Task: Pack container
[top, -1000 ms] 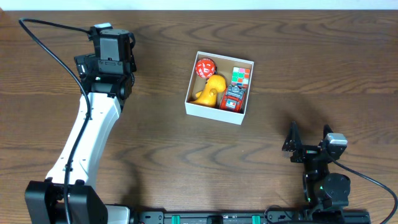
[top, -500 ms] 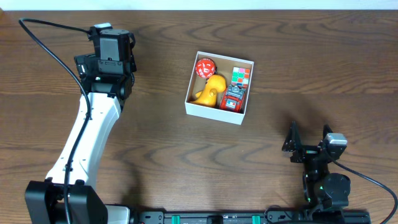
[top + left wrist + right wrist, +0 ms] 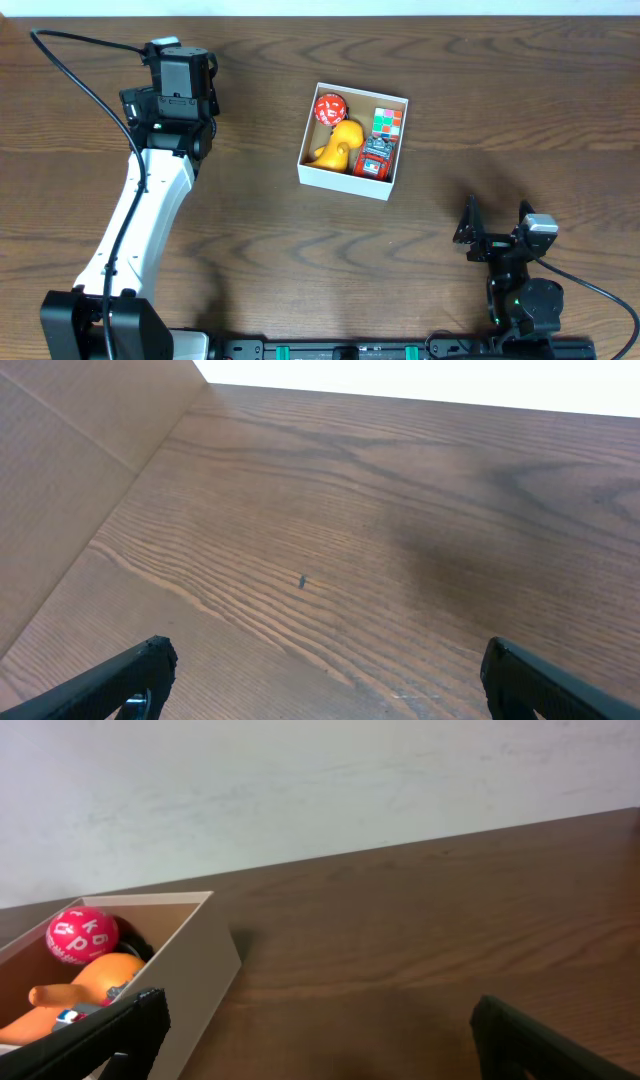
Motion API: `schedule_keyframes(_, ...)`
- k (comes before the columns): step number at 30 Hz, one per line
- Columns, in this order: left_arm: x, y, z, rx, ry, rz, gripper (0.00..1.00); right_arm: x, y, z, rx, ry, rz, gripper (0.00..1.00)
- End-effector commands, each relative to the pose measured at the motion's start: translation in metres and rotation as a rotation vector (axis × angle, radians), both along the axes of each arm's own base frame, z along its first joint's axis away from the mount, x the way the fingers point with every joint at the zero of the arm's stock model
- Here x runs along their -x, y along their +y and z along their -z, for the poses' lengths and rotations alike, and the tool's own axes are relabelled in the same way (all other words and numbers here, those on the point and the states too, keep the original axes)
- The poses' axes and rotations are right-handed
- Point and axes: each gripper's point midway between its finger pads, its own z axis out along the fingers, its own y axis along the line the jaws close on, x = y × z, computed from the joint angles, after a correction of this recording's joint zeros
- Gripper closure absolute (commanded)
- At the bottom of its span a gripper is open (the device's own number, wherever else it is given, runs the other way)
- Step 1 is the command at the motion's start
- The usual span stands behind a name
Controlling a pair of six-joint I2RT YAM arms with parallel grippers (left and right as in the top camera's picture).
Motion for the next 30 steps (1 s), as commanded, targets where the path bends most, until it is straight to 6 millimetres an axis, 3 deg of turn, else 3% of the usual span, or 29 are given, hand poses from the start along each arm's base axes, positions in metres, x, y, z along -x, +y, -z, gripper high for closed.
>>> schedule_keyframes(1, 0.011, 0.003, -0.021, 0.002, -0.038, -0.008, 0.02, 0.000, -0.002, 0.001, 0.003, -0.002, 0.008, 0.01)
schedule_keyframes(4, 0.034, 0.005, -0.048, 0.006, -0.073, -0.008, 0.02, 0.000, -0.002, 0.001, 0.003, -0.002, 0.008, 0.01)
schedule_keyframes(9, 0.094, 0.011, -0.123, 0.023, -0.249, -0.008, 0.02, 0.000, -0.002, 0.001, 0.003, -0.002, 0.008, 0.01)
schedule_keyframes(14, 0.173, 0.020, -0.202, 0.052, -0.538, -0.011, 0.02, 0.000, -0.002, 0.001, 0.003, -0.002, 0.008, 0.01)
schedule_keyframes(17, 0.222, 0.025, -0.227, 0.067, -0.672, -0.011, 0.02, 0.000, -0.002, 0.001, 0.003, -0.002, 0.008, 0.01)
schedule_keyframes(20, 0.271, 0.029, -0.231, 0.078, -0.742, -0.006, 0.02, 0.000, -0.002, 0.001, 0.003, -0.002, 0.008, 0.01)
schedule_keyframes(24, 0.326, 0.031, -0.210, 0.093, -0.762, 0.017, 0.02, 0.000, -0.002, 0.001, 0.003, -0.002, 0.008, 0.01)
schedule_keyframes(27, 0.346, 0.028, -0.184, 0.103, -0.732, 0.045, 0.02, 0.000, -0.002, 0.001, 0.003, -0.001, 0.008, 0.01)
schedule_keyframes(30, 0.346, 0.023, -0.156, 0.121, -0.686, 0.075, 0.02, 0.000, -0.002, 0.001, 0.003, -0.001, 0.008, 0.01)
